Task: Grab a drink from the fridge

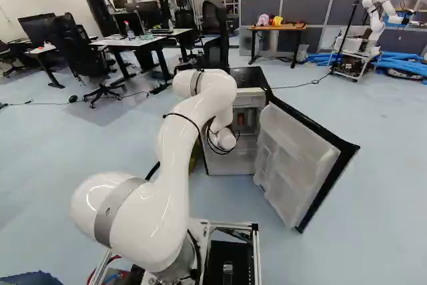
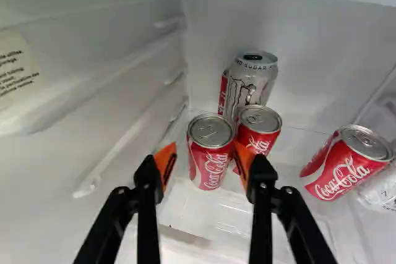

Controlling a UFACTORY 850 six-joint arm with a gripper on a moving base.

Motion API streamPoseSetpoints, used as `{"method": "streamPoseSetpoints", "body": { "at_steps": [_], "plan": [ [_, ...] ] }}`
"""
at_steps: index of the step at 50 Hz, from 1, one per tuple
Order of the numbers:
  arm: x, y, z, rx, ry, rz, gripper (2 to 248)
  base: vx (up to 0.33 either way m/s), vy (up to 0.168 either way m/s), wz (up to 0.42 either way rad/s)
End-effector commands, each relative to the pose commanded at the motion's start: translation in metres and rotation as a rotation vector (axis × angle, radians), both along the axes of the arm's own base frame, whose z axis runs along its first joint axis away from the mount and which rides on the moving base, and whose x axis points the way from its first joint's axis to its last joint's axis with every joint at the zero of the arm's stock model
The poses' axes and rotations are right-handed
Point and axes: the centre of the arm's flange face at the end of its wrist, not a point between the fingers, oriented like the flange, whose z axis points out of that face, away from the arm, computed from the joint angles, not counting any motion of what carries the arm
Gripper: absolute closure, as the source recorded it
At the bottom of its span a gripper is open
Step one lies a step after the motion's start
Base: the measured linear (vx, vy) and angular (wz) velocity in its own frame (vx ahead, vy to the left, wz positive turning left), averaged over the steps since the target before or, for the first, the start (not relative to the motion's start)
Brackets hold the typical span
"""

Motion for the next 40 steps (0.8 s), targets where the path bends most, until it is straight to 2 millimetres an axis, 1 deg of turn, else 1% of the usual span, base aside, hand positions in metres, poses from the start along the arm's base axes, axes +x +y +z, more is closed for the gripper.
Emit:
{"method": "streamPoseSetpoints", "body": {
  "at_steps": [1,5,6,10,11,23,40],
  "plan": [
    [0.000,0.000,0.000,0.000,0.000,0.000,112,0.000,0.000,0.000],
    [0.000,0.000,0.000,0.000,0.000,0.000,112,0.000,0.000,0.000],
    [0.000,0.000,0.000,0.000,0.000,0.000,148,0.000,0.000,0.000],
    [0.000,0.000,0.000,0.000,0.000,0.000,148,0.000,0.000,0.000],
    [0.000,0.000,0.000,0.000,0.000,0.000,160,0.000,0.000,0.000],
    [-0.004,0.000,0.001,0.002,0.007,-0.001,160,0.000,0.000,0.000],
    [-0.029,0.001,0.009,0.012,0.051,-0.010,160,0.000,0.000,0.000]
  ]
}}
